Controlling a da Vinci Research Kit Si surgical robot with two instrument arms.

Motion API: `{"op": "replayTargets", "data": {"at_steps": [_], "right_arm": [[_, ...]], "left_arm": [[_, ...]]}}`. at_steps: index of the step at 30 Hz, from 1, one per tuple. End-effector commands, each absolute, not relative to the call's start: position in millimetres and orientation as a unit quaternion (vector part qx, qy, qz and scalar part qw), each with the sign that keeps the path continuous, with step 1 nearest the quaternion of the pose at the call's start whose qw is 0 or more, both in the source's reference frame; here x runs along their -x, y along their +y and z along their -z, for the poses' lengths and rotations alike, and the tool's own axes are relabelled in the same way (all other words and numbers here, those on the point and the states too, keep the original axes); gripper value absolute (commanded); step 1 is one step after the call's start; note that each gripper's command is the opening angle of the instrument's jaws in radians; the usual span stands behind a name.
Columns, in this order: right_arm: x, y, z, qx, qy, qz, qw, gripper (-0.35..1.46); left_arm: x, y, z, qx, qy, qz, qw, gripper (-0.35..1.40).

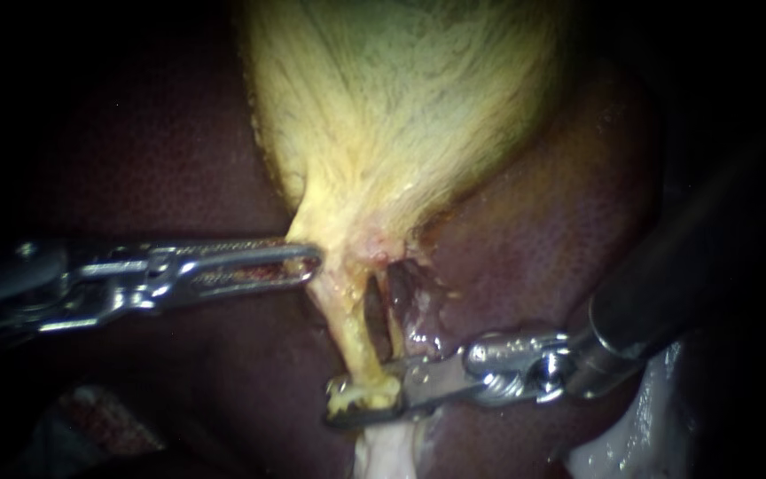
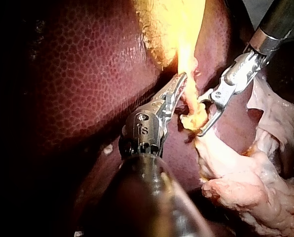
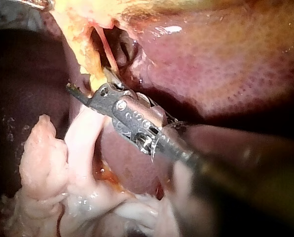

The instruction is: Going back first clip left tube

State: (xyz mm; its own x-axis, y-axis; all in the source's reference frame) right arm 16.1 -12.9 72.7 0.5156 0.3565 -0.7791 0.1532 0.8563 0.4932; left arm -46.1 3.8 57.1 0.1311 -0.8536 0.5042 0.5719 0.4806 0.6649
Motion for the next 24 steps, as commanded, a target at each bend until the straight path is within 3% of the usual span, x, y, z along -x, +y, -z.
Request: {"op": "replayTargets", "data": {"at_steps": [1,6,17,24], "right_arm": [[-16.1,-12.7,-72.5,-0.247,0.497,-0.053,0.830,0.53],[-15.3,-11.1,-71.8,-0.175,0.508,-0.029,0.843,0.60],[-10.8,-9.3,-69.3,-0.143,0.507,-0.017,0.850,0.60],[-7.1,-7.2,-65.4,-0.127,0.525,-0.004,0.842,0.60]], "left_arm": [[46.0,3.8,-57.1,-0.158,-0.447,0.484,0.735,-0.20],[46.0,3.8,-57.1,-0.158,-0.447,0.484,0.735,-0.20],[45.9,3.8,-57.2,-0.158,-0.447,0.484,0.735,-0.20],[45.8,3.9,-57.8,-0.158,-0.447,0.483,0.736,-0.20]]}}
